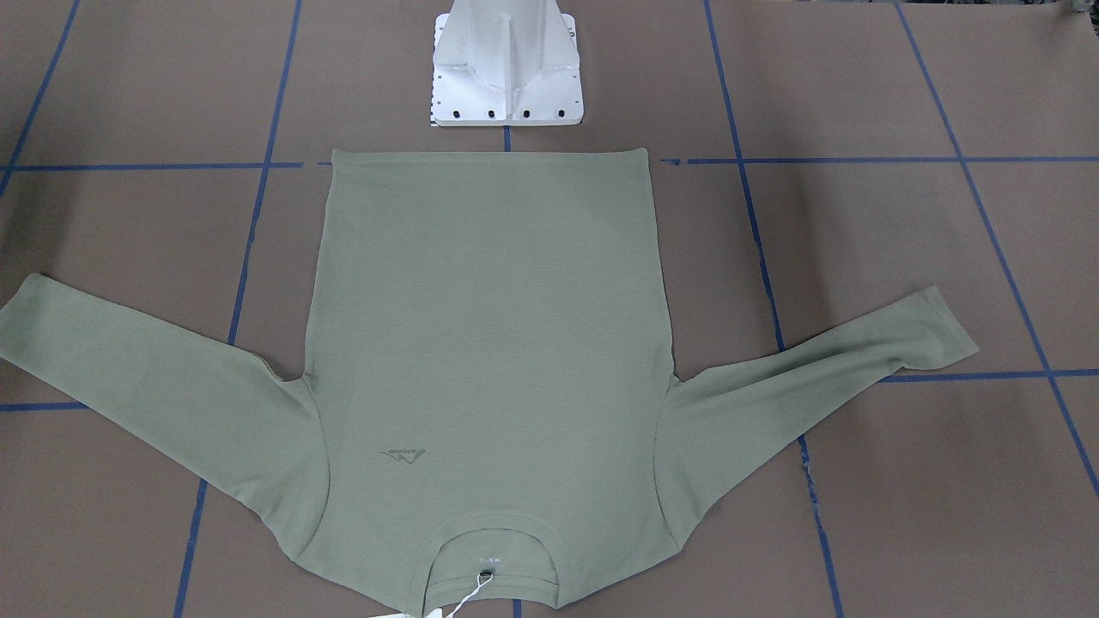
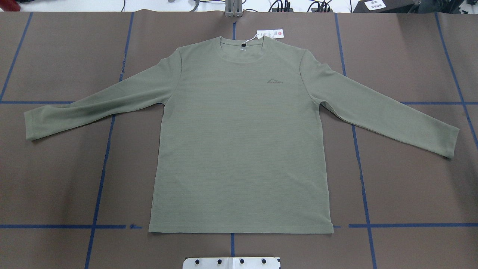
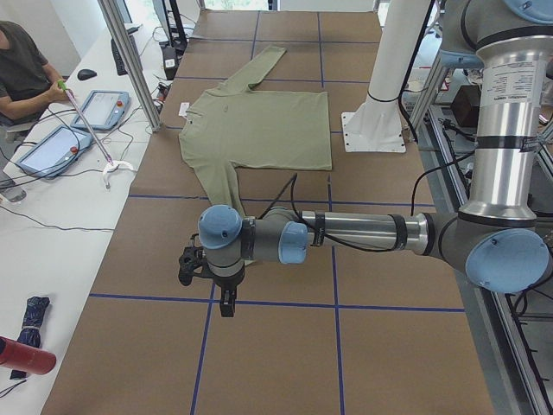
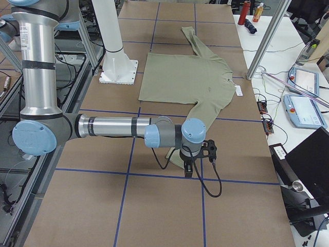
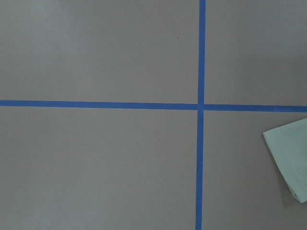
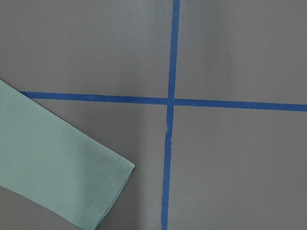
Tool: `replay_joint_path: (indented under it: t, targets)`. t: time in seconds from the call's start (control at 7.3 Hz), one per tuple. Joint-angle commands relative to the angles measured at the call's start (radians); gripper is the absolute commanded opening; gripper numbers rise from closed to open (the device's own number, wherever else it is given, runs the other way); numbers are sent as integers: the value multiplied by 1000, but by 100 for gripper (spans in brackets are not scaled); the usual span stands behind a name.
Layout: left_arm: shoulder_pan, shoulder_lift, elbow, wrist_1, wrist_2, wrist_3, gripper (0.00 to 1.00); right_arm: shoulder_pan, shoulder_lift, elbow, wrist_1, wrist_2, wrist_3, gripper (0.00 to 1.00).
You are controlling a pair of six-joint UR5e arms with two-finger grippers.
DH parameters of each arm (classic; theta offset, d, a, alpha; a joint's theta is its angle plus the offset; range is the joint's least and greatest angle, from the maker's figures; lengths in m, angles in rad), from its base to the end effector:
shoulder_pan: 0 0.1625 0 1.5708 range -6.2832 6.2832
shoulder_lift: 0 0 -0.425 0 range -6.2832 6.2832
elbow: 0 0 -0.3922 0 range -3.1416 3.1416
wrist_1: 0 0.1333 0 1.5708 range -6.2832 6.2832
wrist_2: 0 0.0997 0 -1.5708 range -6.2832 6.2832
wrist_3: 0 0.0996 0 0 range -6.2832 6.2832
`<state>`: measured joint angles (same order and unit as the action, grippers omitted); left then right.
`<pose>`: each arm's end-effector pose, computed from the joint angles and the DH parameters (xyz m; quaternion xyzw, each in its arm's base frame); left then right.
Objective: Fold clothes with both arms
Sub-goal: 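Move the right gripper toward the sleeve cuff nearest it and grasp it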
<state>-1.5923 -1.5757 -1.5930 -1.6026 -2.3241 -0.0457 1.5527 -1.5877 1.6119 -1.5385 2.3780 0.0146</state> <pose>-0.0759 -0.4964 0.6435 0.0229 0.3680 -0.0204 0.9293 0.0525 -0.4894 0.6411 0.0196 -0.3929 -0.0127 0.9193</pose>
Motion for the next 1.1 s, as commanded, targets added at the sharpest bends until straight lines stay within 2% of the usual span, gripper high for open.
replay_joint_path:
  t: [0.0, 0.41, 0.55, 0.69, 0.82, 0.96]
  targets:
    - [2, 0, 2, -3, 0, 3, 100, 0, 2, -4, 0, -2, 2, 100]
    - [0, -12, -4, -16, -3, 6, 100, -5, 14, -12, 33, -2, 1, 100]
    - [0, -15, -5, -54, 2, 6, 100, -6, 12, -59, 132, 3, 8, 100]
    - [5, -21, -28, -92, -26, -2, 100, -28, 14, -67, 188, 1, 81, 100]
    - [26, -24, -21, -155, -35, -5, 100, -99, 18, -70, 199, -6, 138, 100]
    - [28, -15, -28, -175, -38, -5, 100, -150, 11, -82, 277, -6, 159, 100]
